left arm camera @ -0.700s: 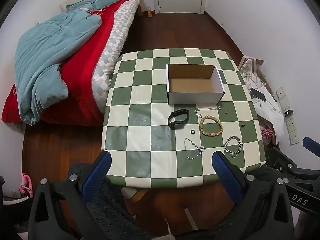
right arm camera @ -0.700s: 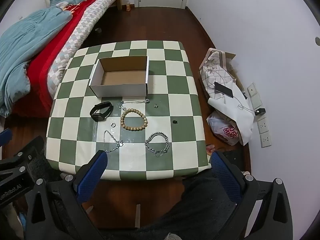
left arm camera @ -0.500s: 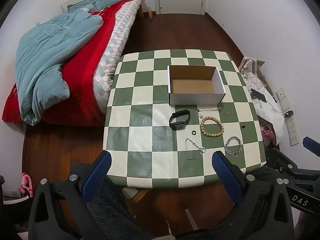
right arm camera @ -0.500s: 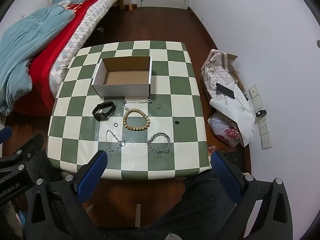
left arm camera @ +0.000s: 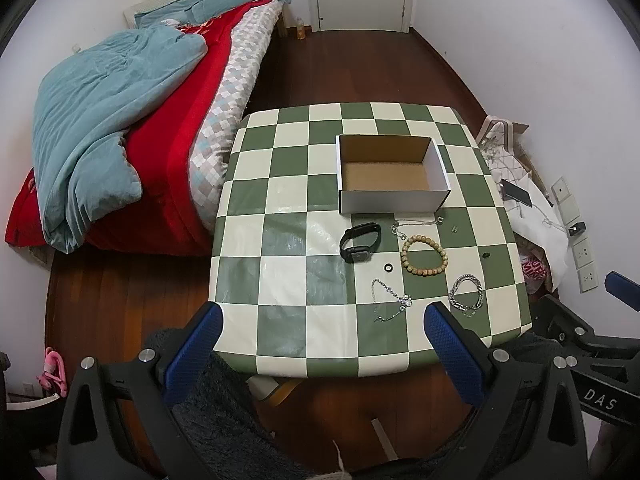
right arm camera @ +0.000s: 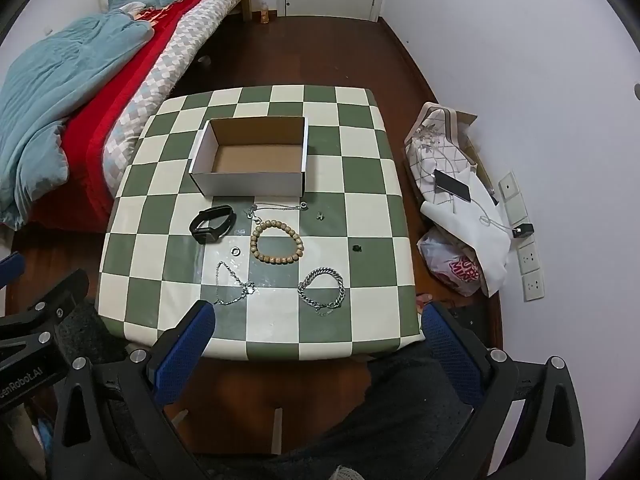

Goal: Organize jewelry

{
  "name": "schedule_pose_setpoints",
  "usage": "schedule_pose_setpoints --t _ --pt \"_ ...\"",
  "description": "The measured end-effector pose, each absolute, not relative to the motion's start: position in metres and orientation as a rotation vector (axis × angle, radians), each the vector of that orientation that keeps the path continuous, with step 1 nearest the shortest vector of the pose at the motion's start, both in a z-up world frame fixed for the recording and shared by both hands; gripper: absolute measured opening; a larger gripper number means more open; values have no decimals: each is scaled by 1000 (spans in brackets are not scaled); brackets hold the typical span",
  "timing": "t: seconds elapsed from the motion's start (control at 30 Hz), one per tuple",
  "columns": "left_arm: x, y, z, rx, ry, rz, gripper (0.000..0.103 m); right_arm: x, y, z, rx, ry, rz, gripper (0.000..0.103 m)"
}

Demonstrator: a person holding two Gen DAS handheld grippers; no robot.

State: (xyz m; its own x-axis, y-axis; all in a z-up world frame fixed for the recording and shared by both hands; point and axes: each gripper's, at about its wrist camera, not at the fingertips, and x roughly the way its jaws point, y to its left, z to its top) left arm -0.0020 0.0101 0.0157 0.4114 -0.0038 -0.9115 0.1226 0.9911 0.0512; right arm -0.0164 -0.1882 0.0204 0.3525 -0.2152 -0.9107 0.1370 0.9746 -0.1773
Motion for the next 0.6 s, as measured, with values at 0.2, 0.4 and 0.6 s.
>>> schedule_pose_setpoints --t 0.2,0.4,0.6 --pt "-1 7 19 115 1134 -84 103 -16 -185 23 -79 1180 -233 103" --pt "-2 6 19 115 1128 -85 103 -19 -186 32 -78 1162 -234 103" --pt "-3 5 20 115 1126 -86 103 -18 -187 33 -77 1162 -231 103"
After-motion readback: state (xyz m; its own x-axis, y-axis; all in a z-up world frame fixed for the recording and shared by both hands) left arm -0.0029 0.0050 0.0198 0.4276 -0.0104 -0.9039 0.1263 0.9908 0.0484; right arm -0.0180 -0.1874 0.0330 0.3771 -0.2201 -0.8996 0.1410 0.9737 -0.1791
